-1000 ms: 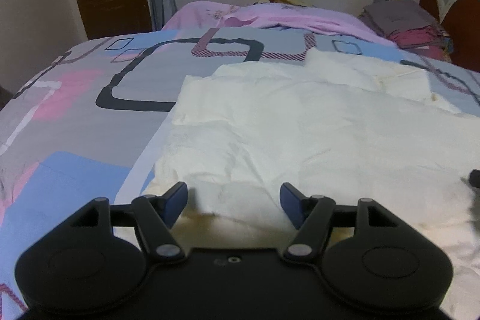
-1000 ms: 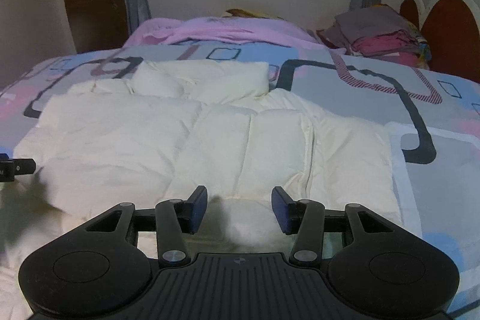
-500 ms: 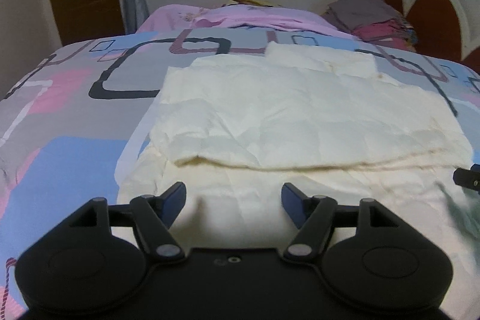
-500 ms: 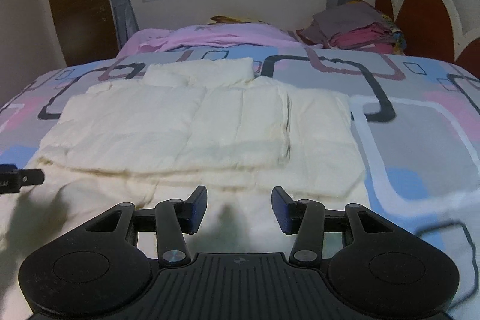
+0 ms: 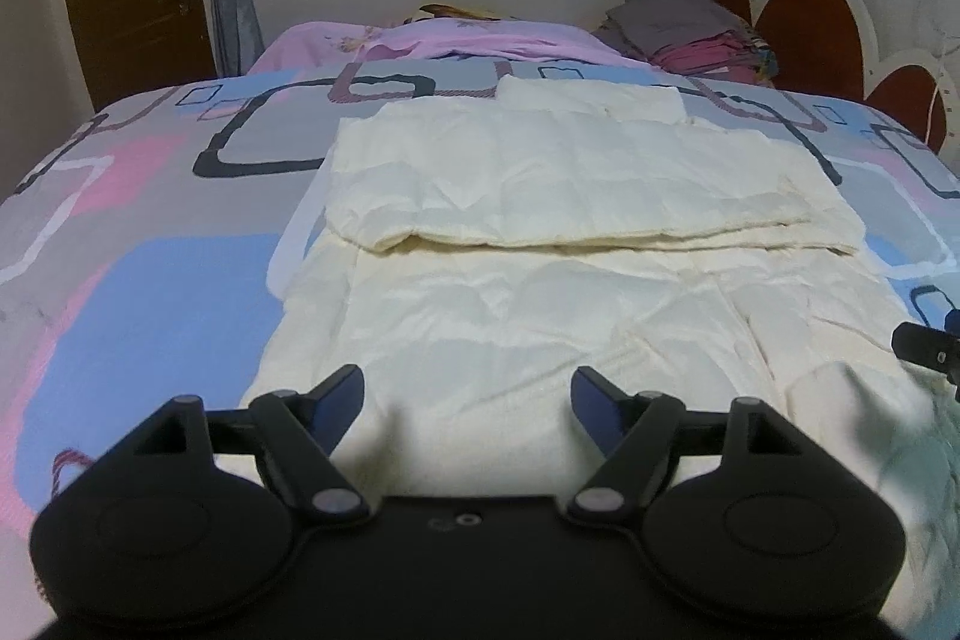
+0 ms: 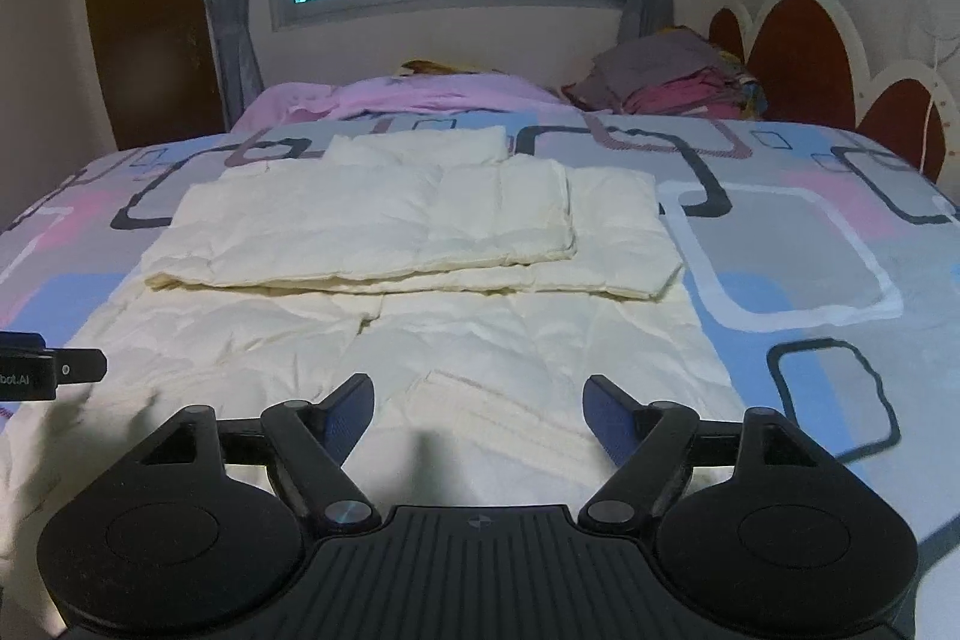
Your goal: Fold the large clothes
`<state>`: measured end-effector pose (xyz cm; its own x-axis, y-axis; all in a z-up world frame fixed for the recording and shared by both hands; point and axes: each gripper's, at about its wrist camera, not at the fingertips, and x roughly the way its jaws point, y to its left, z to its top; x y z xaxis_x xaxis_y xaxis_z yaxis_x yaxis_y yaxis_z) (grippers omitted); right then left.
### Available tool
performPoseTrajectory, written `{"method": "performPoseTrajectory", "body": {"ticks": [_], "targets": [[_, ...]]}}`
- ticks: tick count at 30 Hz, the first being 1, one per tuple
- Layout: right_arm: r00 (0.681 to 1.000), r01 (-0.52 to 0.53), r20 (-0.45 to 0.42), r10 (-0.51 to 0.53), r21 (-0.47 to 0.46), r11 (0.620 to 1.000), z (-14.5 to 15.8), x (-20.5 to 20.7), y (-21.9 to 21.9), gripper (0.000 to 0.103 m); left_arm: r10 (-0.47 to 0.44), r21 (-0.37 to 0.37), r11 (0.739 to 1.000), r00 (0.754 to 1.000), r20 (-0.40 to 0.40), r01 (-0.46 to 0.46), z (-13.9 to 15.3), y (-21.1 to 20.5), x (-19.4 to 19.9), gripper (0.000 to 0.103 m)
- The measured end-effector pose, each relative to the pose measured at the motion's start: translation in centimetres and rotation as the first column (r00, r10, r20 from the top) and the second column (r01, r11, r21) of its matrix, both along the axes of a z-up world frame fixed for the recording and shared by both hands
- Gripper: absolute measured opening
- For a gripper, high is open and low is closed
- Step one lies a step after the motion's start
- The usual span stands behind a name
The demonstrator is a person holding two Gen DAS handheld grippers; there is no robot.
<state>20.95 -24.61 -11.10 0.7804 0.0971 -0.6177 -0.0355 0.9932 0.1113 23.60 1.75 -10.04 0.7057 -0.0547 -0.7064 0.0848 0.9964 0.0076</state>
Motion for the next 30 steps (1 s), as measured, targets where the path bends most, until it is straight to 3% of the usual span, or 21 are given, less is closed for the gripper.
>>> {"method": "performPoseTrajectory", "body": {"ticks": [13, 30], "targets": [[1.0, -0.012, -0.014, 0.012, -0.006, 1.0, 0.2, -4.2, 0.8, 0.076, 0.002, -0.018, 1.0, 1.0, -0.024, -0.003, 0.0, 2.1, -4.4, 0.081], [0.999, 0.018, -0.045, -0.018, -0.02, 1.0, -0.3, -7.1, 0.3, 0.076, 0.04, -0.022, 0.999, 0.998, -0.05, -0.041, -0.5, 4.2, -6.9, 0.082]]}}
